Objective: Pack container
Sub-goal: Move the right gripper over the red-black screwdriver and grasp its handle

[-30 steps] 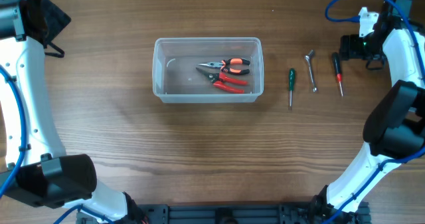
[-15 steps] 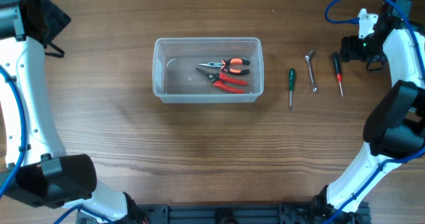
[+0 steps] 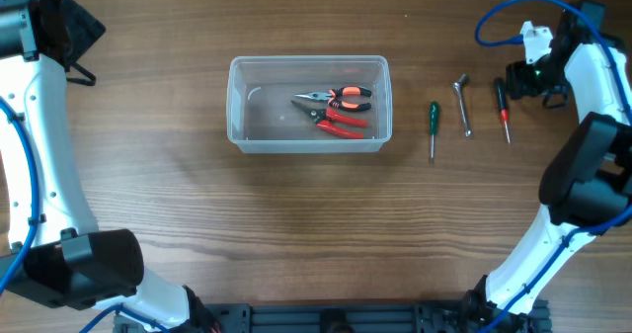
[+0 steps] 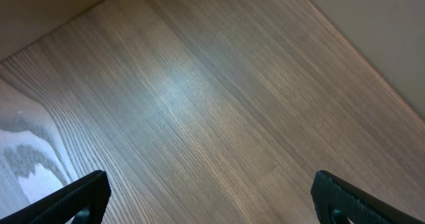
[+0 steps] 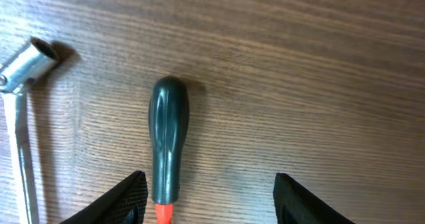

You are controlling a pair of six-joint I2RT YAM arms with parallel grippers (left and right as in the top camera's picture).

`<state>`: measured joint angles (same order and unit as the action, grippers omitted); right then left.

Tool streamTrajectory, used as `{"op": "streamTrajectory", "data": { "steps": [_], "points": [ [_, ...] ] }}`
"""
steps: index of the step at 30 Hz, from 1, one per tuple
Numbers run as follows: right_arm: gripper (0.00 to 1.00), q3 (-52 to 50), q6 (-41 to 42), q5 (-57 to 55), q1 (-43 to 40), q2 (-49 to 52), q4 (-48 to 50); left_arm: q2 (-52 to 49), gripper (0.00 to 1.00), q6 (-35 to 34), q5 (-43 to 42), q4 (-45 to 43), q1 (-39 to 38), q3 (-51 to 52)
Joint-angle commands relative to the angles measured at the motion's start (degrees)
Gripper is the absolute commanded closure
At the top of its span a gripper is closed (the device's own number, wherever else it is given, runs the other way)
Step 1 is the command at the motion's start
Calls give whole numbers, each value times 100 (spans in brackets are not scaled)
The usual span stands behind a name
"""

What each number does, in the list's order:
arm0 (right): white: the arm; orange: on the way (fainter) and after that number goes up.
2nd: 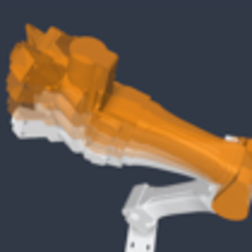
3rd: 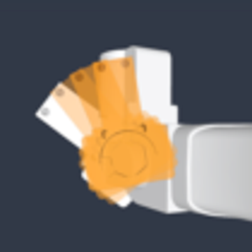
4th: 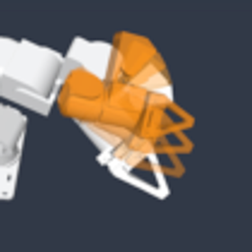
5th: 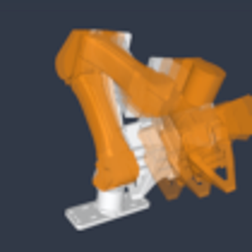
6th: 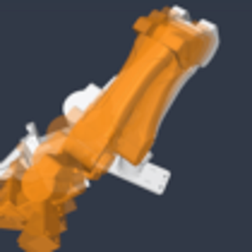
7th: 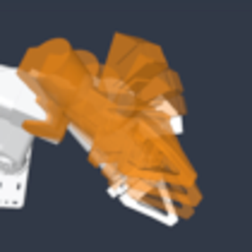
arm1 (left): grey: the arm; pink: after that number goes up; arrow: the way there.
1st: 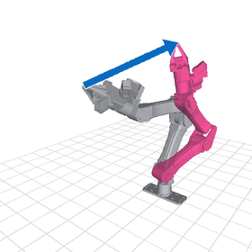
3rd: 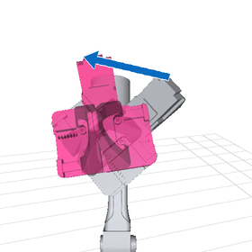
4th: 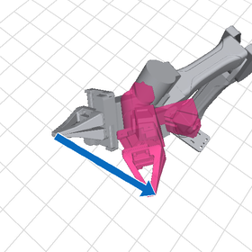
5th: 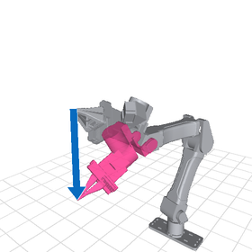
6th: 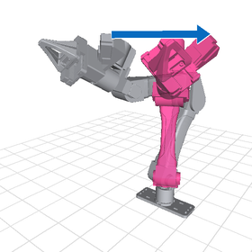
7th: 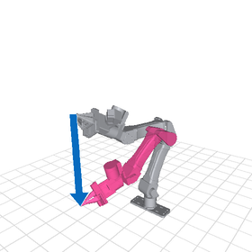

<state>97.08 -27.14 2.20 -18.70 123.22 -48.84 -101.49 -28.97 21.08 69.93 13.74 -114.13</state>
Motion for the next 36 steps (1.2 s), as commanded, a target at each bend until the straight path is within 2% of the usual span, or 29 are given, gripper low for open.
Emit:
{"op": "streamTrajectory", "data": {
  "steps": [1,9,18,27,29,32,36],
  "points": [
    [40,-28,101,136,48,273,17,24,0,26,-9,2,31,-52],
    [43,-37,385,177,122,522,39,24,0,26,-9,2,31,-52],
    [57,-48,787,173,122,634,42,24,0,26,-9,2,31,-52],
    [59,-81,931,170,151,671,68,24,0,26,-9,2,31,-52],
    [62,-111,935,173,166,671,83,24,0,26,-9,2,31,-52],
    [72,-116,935,173,186,671,83,24,0,26,-9,2,31,-52],
    [77,-116,940,173,225,671,63,24,0,24,-9,2,31,-52]
  ]
}}
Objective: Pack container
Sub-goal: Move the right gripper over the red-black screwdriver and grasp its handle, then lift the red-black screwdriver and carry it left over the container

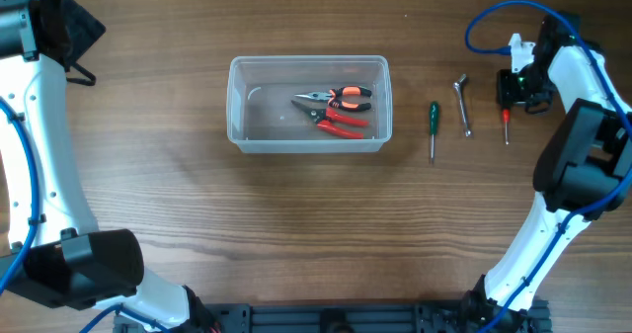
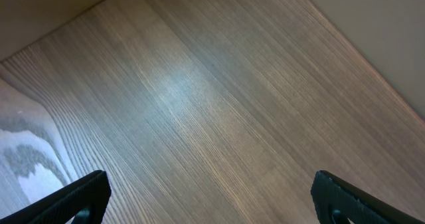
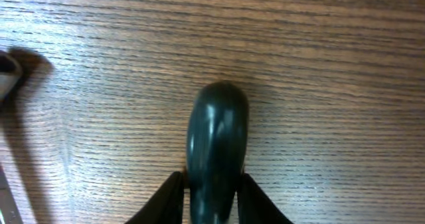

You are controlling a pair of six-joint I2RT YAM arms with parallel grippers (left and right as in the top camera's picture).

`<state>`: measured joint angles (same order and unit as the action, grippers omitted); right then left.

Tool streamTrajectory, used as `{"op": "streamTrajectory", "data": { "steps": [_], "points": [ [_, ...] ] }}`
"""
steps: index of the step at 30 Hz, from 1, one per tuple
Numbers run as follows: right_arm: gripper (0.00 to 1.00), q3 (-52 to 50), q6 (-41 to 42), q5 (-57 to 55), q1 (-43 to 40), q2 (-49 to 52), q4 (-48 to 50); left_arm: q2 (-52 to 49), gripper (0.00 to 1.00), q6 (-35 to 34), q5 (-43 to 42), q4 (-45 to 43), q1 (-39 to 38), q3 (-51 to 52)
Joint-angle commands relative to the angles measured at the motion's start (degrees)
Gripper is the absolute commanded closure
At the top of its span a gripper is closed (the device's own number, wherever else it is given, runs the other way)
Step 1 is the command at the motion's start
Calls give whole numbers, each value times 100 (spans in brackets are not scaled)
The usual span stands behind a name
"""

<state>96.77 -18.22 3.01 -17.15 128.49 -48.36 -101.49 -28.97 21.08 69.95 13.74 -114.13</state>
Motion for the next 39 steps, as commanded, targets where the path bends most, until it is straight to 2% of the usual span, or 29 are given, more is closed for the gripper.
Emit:
{"op": "streamTrajectory", "data": {
  "steps": [1,2,5,15,29,39],
  "points": [
    [78,-85,79,94,72,144,15,24,0,26,-9,0,31,-52],
    [79,-85,140,92,76,144,20,24,0,26,-9,0,31,-52],
    [92,-85,197,94,81,142,31,24,0,26,-9,0,31,-52],
    [93,20,341,94,81,-168,-11,24,0,24,-9,0,31,-52],
    [96,39,492,310,107,-1167,-138,24,0,26,-9,0,31,-52],
    [96,39,468,610,570,-1834,-293,24,0,26,-7,0,31,-52]
  ]
}}
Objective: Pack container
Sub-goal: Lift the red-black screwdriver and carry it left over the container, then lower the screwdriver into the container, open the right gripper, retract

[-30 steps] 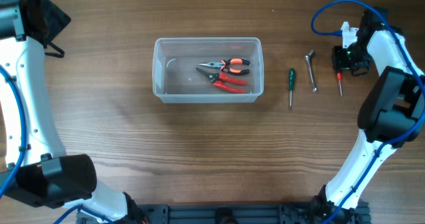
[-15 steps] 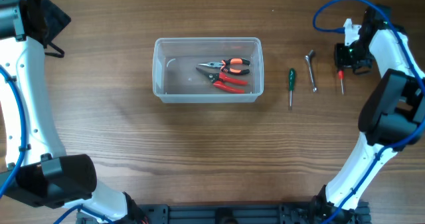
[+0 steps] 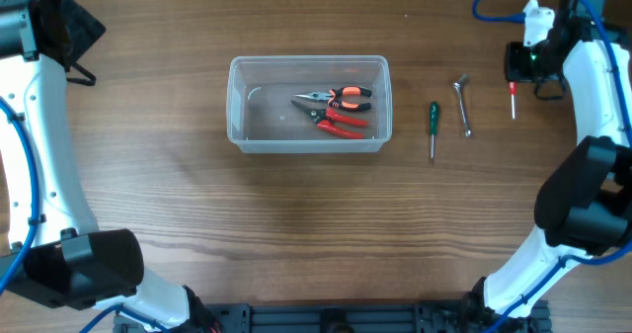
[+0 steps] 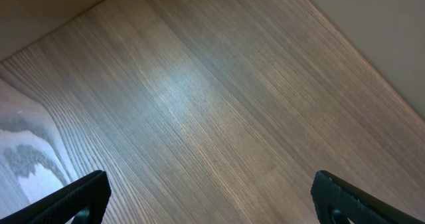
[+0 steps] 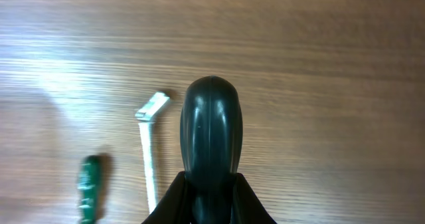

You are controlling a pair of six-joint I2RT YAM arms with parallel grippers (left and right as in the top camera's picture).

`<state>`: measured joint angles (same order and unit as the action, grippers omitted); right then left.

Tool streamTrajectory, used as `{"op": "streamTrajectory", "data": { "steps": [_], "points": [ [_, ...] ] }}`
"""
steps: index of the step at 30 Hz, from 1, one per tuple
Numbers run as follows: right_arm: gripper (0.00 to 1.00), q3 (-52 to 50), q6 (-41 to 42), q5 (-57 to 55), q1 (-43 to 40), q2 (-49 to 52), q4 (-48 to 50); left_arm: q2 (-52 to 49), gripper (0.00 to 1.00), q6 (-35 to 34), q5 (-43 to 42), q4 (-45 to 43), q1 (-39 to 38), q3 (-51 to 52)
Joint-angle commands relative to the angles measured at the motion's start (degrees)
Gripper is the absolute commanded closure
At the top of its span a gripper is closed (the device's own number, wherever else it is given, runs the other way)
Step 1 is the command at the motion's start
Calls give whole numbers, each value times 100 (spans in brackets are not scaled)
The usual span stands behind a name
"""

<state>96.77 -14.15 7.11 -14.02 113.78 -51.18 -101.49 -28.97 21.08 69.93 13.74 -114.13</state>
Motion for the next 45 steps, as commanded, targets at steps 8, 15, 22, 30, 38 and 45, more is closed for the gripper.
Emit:
{"op": "streamTrajectory", "data": {
  "steps": [8,15,22,30,38,45],
  "points": [
    [96,39,-820,953,1373,-1019,-72,24,0,26,-9,2,31,-52],
    [96,39,-2354,1231,2802,-1027,-72,24,0,24,-9,2,31,-52],
    [96,28,-4430,1316,4113,-973,-17,24,0,24,-9,2,31,-52],
    [96,28,-4745,1331,4719,-181,1073,24,0,26,-9,2,31,-52],
    [96,28,-4695,1228,4708,885,2297,24,0,26,-9,2,31,-52],
    [82,28,-4325,1244,4712,1248,3117,24,0,26,-9,2,31,-52]
  ]
}}
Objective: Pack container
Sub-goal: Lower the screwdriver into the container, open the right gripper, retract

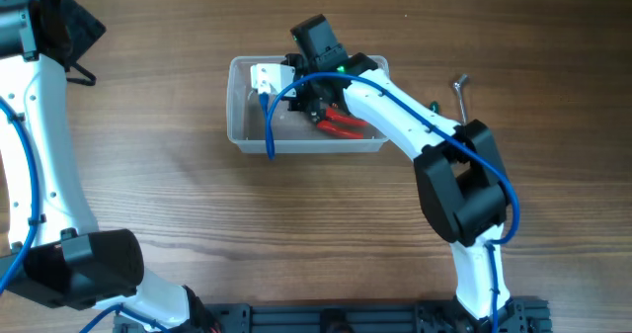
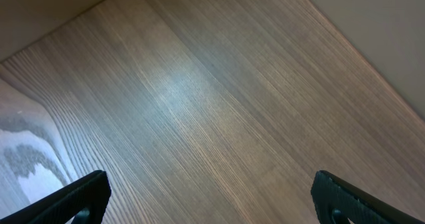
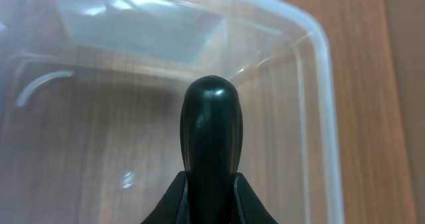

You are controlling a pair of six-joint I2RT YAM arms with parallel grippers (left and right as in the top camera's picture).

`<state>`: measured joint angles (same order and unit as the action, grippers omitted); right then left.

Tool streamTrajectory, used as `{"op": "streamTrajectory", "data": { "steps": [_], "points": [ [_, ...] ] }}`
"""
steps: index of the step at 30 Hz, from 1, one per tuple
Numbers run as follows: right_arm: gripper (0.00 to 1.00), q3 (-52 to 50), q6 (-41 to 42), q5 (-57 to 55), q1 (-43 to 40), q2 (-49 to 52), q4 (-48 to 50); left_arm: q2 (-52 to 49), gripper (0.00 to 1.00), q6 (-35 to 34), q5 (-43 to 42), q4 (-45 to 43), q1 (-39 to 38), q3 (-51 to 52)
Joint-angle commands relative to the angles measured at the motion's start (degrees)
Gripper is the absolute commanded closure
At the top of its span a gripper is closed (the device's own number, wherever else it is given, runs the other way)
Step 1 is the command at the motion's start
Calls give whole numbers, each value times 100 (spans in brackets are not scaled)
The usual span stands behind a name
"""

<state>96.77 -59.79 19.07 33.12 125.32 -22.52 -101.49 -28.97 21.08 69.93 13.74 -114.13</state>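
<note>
A clear plastic container (image 1: 306,147) stands mid-table with red-handled pliers (image 1: 346,125) inside. My right gripper (image 1: 316,91) hangs over the container's middle, shut on the black-handled screwdriver (image 3: 211,127). The right wrist view shows that handle between the fingers (image 3: 171,201), with the container's floor and rim (image 3: 320,58) beneath it. In the overhead view the screwdriver is hidden under the gripper. My left gripper (image 2: 212,207) is open over bare wood at the far left, with nothing between its fingers (image 2: 86,191).
A green-handled screwdriver (image 1: 433,107), partly hidden by the right arm, lies right of the container. A silver wrench (image 1: 460,82) lies farther right. The left arm (image 1: 25,125) runs along the table's left edge.
My right gripper, still holding the black-handled screwdriver, has moved from the far right of the table, beyond the wrench, to above the inside of the container. The left arm has not moved.
My right gripper stood open around the black-handled screwdriver lying at the far right. Then it was shut on the handle on the table. Then it held the screwdriver lifted above the table, and now holds it over the container.
</note>
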Motion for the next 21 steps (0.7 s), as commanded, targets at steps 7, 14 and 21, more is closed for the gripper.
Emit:
{"op": "streamTrajectory", "data": {
  "steps": [7,14,21],
  "points": [
    [47,28,468,61,9,341,520,24,0,26,-9,2,31,-52],
    [29,111,1794,-1132,4,66,492,24,0,26,-9,2,31,-52],
    [24,118,4365,-2229,-535,-1694,-199,24,0,26,-9,2,31,-52]
  ]
}}
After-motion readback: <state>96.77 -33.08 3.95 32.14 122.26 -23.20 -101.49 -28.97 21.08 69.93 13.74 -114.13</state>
